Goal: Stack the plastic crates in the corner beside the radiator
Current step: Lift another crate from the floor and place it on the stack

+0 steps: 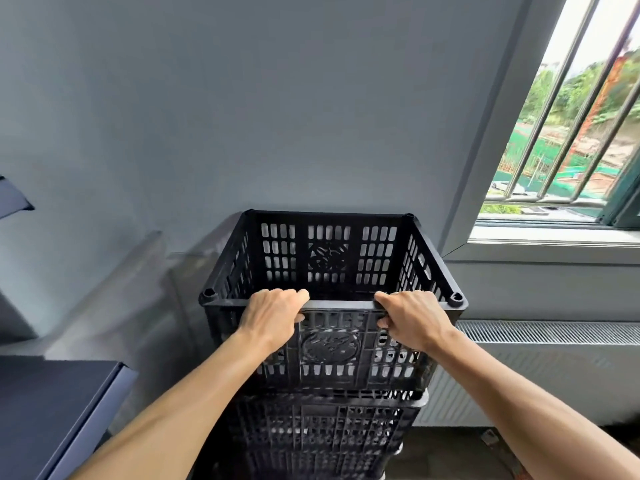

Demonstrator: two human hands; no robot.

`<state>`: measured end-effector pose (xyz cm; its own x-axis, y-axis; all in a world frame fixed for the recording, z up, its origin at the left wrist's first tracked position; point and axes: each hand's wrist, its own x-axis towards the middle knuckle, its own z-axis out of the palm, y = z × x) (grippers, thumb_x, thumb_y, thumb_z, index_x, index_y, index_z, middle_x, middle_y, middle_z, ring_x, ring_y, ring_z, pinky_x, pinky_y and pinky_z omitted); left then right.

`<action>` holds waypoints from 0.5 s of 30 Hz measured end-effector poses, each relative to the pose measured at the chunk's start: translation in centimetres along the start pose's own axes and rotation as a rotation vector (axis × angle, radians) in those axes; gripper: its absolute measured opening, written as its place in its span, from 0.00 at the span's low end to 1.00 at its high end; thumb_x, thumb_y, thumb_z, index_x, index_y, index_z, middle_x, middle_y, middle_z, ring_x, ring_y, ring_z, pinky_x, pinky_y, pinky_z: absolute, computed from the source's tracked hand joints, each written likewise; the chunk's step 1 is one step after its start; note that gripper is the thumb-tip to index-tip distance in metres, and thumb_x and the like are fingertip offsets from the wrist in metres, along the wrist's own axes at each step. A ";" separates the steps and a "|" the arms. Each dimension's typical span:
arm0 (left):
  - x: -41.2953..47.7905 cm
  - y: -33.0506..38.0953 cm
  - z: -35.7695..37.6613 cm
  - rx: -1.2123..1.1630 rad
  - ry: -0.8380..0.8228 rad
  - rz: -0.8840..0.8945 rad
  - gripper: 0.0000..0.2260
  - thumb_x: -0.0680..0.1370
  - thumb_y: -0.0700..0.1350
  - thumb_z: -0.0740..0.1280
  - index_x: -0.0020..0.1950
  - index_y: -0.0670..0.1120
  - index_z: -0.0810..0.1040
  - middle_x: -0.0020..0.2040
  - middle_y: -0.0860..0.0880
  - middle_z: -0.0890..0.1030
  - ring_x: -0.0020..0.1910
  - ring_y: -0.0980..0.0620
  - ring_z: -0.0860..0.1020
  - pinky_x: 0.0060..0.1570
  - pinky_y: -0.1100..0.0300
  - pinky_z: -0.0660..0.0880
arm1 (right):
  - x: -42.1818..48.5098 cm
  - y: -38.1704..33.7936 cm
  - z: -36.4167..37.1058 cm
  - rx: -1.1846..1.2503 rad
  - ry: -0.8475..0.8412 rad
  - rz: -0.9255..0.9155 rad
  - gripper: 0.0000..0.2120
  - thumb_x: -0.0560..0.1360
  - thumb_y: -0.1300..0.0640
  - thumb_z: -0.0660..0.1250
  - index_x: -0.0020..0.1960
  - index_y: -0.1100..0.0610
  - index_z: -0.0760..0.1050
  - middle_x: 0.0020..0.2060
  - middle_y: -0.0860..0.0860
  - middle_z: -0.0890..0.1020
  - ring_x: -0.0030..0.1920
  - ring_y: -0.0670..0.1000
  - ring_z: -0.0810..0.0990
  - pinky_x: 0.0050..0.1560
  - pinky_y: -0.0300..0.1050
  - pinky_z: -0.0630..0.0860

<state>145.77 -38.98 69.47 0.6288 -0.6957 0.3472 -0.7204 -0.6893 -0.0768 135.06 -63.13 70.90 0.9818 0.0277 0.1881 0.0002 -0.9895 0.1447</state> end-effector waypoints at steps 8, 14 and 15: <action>0.1 -0.5 1.6 -0.093 0.024 0.004 0.07 0.77 0.46 0.66 0.45 0.48 0.69 0.34 0.55 0.70 0.34 0.52 0.69 0.37 0.57 0.64 | 0.4 0.0 0.4 0.038 -0.001 0.058 0.12 0.74 0.51 0.69 0.43 0.50 0.65 0.34 0.47 0.79 0.35 0.52 0.79 0.35 0.44 0.69; -0.6 0.1 1.6 -0.127 0.025 -0.025 0.05 0.76 0.45 0.67 0.45 0.48 0.71 0.35 0.54 0.73 0.36 0.51 0.73 0.40 0.54 0.71 | 0.2 -0.7 0.7 0.063 -0.003 0.076 0.07 0.72 0.54 0.69 0.45 0.52 0.70 0.35 0.48 0.81 0.37 0.54 0.80 0.37 0.46 0.74; -0.8 0.0 1.7 -0.134 0.022 -0.033 0.05 0.76 0.45 0.67 0.45 0.48 0.71 0.35 0.54 0.73 0.36 0.50 0.73 0.41 0.54 0.71 | 0.3 -1.0 0.7 0.065 -0.007 0.070 0.07 0.73 0.54 0.68 0.45 0.53 0.70 0.36 0.49 0.81 0.37 0.55 0.80 0.36 0.46 0.73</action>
<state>145.71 -38.75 67.62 0.6470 -0.6679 0.3677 -0.7333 -0.6773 0.0600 135.46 -62.28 70.12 0.9811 -0.0429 0.1886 -0.0566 -0.9961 0.0679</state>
